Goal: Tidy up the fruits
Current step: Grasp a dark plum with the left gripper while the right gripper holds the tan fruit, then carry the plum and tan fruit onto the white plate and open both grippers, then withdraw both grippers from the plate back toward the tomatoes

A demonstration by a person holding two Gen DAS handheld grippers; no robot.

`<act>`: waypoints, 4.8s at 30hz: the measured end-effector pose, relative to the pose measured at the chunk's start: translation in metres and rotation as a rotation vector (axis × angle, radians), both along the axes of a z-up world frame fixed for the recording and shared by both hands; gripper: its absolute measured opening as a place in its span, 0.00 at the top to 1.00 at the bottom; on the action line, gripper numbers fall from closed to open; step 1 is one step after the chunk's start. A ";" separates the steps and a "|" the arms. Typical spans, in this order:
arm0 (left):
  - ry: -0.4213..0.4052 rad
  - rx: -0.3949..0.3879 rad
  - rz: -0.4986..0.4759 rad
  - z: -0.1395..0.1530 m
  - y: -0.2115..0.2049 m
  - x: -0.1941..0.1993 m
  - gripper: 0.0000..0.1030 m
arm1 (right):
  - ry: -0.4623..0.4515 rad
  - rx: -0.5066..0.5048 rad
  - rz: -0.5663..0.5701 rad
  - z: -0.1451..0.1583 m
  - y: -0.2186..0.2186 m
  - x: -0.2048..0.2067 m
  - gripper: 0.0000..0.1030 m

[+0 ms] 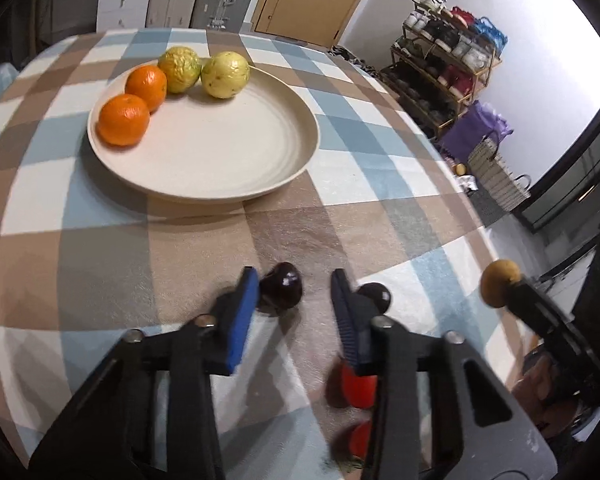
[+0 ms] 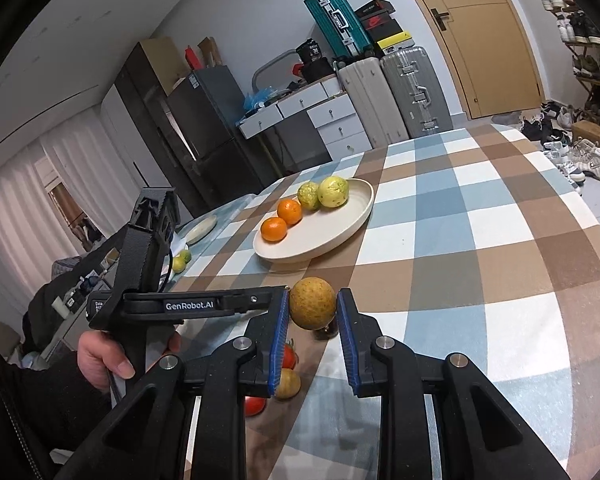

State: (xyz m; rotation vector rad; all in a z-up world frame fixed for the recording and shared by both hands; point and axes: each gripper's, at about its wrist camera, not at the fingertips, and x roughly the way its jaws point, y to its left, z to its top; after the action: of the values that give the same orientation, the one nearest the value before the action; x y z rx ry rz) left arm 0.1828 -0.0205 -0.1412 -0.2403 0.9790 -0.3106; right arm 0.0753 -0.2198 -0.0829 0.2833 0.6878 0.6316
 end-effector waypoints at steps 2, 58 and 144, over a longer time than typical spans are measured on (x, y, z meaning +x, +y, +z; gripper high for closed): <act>-0.001 0.019 0.002 -0.001 0.001 0.001 0.81 | 0.001 0.001 0.005 0.000 0.001 0.003 0.76; -0.122 -0.055 0.086 0.042 0.056 0.127 0.81 | 0.088 -0.115 0.129 -0.004 0.078 0.180 0.76; -0.182 0.076 0.089 0.041 0.004 -0.130 0.00 | -0.041 -0.111 -0.124 0.016 0.017 -0.039 0.00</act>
State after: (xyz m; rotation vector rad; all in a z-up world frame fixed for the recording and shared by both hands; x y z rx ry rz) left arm 0.0531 -0.0170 -0.0998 -0.1827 0.7964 -0.2092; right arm 0.0358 -0.2032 -0.0672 0.2074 0.6585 0.4782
